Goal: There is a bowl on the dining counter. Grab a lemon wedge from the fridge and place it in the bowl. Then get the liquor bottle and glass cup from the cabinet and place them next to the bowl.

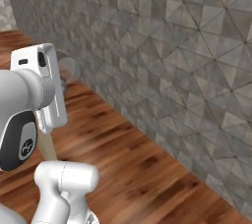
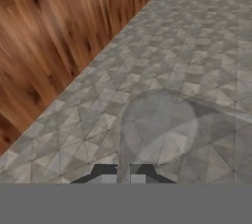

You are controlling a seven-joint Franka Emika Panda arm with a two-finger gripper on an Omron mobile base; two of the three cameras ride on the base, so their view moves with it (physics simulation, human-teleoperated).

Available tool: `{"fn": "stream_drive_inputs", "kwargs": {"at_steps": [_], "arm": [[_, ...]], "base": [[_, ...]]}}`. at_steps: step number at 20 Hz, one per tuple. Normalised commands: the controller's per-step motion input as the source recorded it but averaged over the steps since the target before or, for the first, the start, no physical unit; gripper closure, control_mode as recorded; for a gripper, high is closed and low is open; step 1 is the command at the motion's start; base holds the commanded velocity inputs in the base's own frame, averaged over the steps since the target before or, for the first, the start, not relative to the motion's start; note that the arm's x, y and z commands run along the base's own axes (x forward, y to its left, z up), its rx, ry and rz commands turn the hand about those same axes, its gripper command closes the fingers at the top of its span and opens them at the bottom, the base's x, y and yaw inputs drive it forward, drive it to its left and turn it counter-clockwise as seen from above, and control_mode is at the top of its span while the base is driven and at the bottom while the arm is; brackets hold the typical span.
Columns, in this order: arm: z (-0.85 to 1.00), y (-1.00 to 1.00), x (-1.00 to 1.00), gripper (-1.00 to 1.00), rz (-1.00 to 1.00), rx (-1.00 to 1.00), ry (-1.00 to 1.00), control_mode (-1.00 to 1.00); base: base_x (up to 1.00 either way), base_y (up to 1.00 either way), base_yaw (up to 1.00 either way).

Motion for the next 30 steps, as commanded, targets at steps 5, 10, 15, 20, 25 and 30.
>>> {"fn": "stream_drive_inputs", "kwargs": {"at_steps": [5, 10, 15, 20, 25, 30], "arm": [[0.0, 0.0, 0.0, 1.0, 0.0, 0.0, 0.0, 1.0], [0.0, 0.0, 0.0, 1.0, 0.0, 0.0, 0.0, 1.0], [0.0, 0.0, 0.0, 1.0, 0.0, 0.0, 0.0, 1.0], [0.0, 0.0, 0.0, 1.0, 0.0, 0.0, 0.0, 1.0], [0.0, 0.0, 0.0, 1.0, 0.0, 0.0, 0.0, 1.0], [0.0, 0.0, 0.0, 1.0, 0.0, 0.0, 0.0, 1.0]], "base": [[1.0, -0.45, 0.36], [1.0, -0.45, 0.38], [1.0, -0.42, 0.41], [1.0, -0.31, 0.45], [1.0, -0.29, 0.45], [1.0, -0.29, 0.45]]}}
